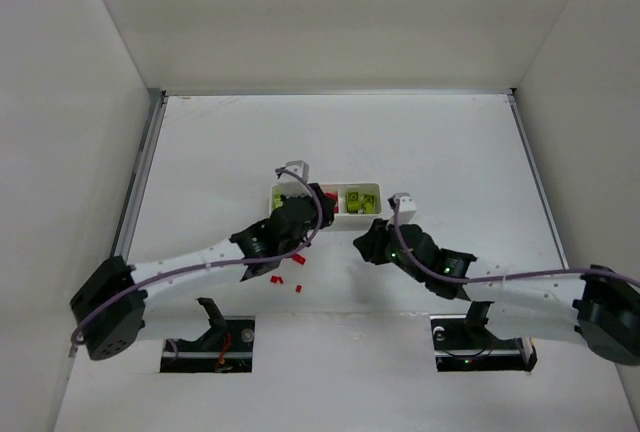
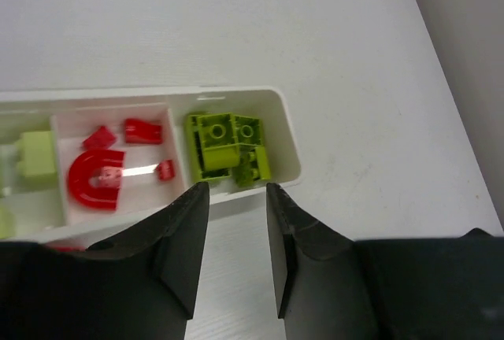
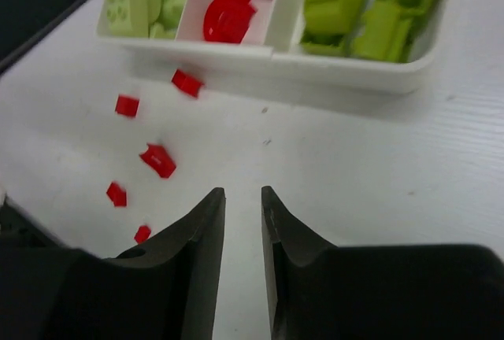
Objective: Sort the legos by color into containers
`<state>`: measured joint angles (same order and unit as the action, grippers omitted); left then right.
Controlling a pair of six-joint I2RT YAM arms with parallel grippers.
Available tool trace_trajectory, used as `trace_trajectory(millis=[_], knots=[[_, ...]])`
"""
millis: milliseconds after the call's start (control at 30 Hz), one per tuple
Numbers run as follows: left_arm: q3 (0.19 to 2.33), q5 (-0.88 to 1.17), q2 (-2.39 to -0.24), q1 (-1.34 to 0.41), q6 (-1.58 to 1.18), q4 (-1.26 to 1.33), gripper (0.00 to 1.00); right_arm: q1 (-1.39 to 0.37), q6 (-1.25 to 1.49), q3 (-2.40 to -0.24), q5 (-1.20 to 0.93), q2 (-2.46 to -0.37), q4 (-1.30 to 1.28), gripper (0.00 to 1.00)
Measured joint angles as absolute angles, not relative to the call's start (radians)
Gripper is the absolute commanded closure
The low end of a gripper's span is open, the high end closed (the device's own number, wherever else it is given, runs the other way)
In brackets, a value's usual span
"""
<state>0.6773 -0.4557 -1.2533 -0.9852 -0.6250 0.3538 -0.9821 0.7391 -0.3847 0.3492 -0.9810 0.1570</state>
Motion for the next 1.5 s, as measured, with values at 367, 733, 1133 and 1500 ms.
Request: trace_trajectory(millis=[367,733,1133,1500], knots=[[0.458,-0.612,-0.959,-0.944,-0.744,-0.002,0.58,-1.158,0.648,-0.598,0.389,-1.345,0.229,0.44],[0.432,-0.624,-1.084,-0.901,-0.767,-0.075,0.56,-1.225,0.605,-0.662,0.384,-1.465,0.237,0.42],[0.408,-0.628,-1.190,-0.863,-0.763,-0.014,0.59,-1.239,0.595,-0.695,0.374,-1.573,0.237,0.42],[0.407,-0.626,-1.244,-0.852,-0.758,0.031,0.83,-1.240,0.586,-0.708,0.366,-1.612,0.244,0.42]])
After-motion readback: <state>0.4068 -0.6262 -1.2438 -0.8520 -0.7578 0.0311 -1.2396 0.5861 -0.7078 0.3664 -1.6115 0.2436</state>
